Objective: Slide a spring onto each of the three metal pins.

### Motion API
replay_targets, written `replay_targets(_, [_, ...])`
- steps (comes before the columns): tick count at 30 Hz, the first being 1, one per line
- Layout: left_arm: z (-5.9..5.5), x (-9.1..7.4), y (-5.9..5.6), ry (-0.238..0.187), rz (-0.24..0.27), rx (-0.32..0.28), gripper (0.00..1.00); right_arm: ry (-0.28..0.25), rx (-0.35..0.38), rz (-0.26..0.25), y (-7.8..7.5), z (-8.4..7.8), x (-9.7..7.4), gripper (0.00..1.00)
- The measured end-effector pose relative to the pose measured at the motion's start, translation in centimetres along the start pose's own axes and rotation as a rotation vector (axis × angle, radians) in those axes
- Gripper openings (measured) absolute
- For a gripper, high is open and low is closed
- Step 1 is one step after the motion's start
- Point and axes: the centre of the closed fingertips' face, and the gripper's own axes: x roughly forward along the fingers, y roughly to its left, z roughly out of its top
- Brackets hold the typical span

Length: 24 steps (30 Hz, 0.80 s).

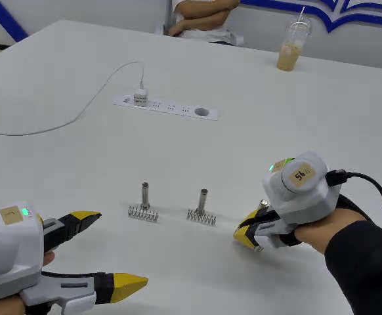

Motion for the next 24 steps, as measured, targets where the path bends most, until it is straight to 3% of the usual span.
replay_targets(12, [0.6, 0.4, -0.9, 0.002, -0.037, 0.030, 0.87, -0.030, 0.016, -0.025, -0.2, 0.2, -1.0, 0.12])
replay_targets(24, [1.8, 1.5, -2.7, 0.011, -0.112, 0.092, 0.84, -0.068, 0.033, -0.051, -0.5, 0.9, -2.1, 0.12])
